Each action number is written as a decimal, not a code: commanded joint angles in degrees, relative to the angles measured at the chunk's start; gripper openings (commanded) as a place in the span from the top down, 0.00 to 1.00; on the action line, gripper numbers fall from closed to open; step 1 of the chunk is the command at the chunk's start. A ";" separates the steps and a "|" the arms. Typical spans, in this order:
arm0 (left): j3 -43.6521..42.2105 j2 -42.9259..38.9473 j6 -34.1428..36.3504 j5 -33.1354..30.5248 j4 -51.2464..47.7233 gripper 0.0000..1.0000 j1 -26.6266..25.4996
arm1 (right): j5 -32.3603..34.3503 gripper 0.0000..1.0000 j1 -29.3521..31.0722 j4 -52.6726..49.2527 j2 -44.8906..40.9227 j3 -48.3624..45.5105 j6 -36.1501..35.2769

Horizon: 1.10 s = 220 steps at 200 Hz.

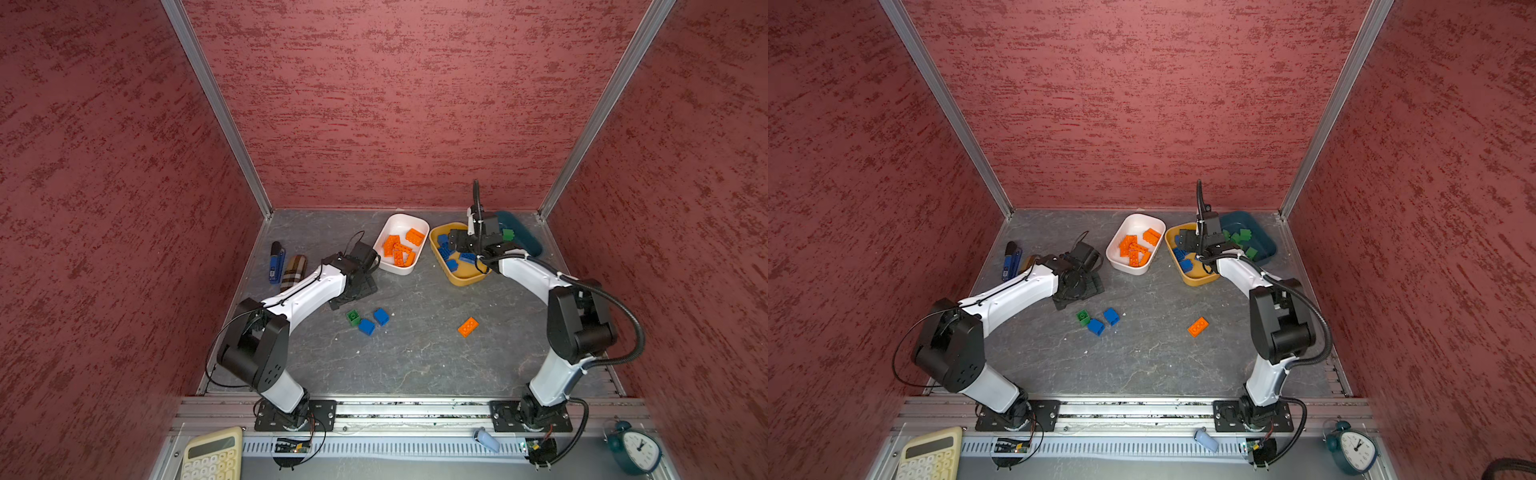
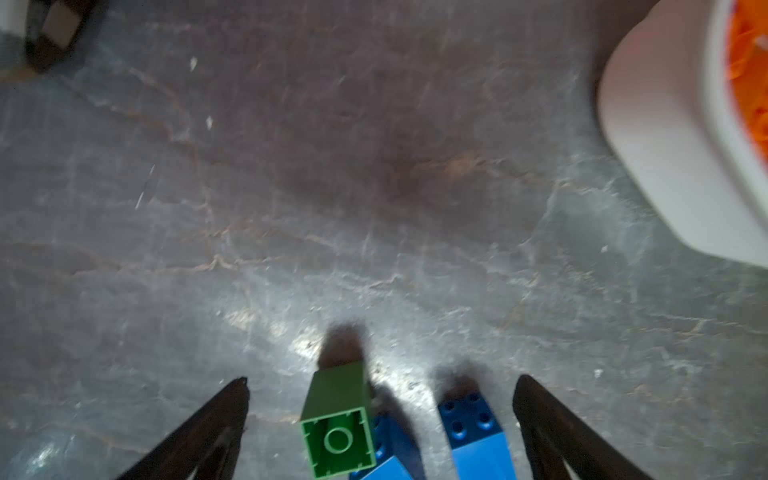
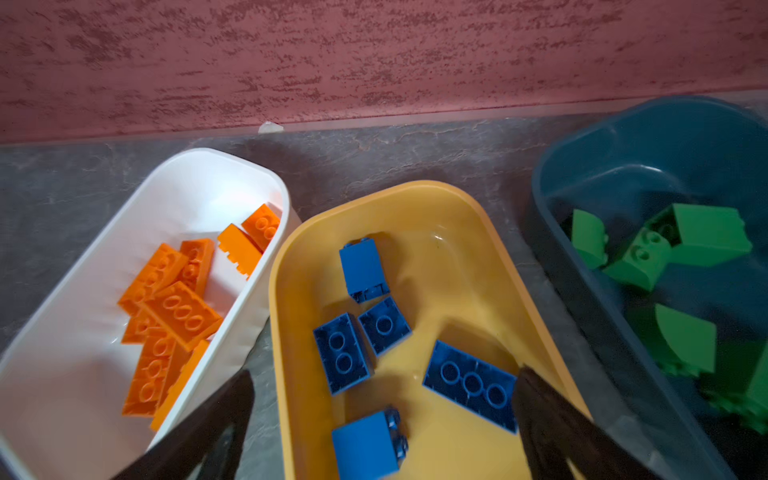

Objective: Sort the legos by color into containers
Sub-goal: 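Open right gripper over yellow tub while left grasps a green brick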

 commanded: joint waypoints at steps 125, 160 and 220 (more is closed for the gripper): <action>-5.31 2.94 -4.47 4.51 2.73 0.43 -3.01 | 8.27 0.01 -1.10 1.69 -13.38 -9.07 6.82; -5.37 3.75 -5.19 3.42 1.73 0.52 -3.15 | 8.64 0.01 -1.10 2.06 -13.65 -10.10 7.23; -4.80 -1.55 -2.54 0.96 3.03 0.74 -4.11 | 10.16 0.01 -1.15 4.96 -17.08 -13.50 7.57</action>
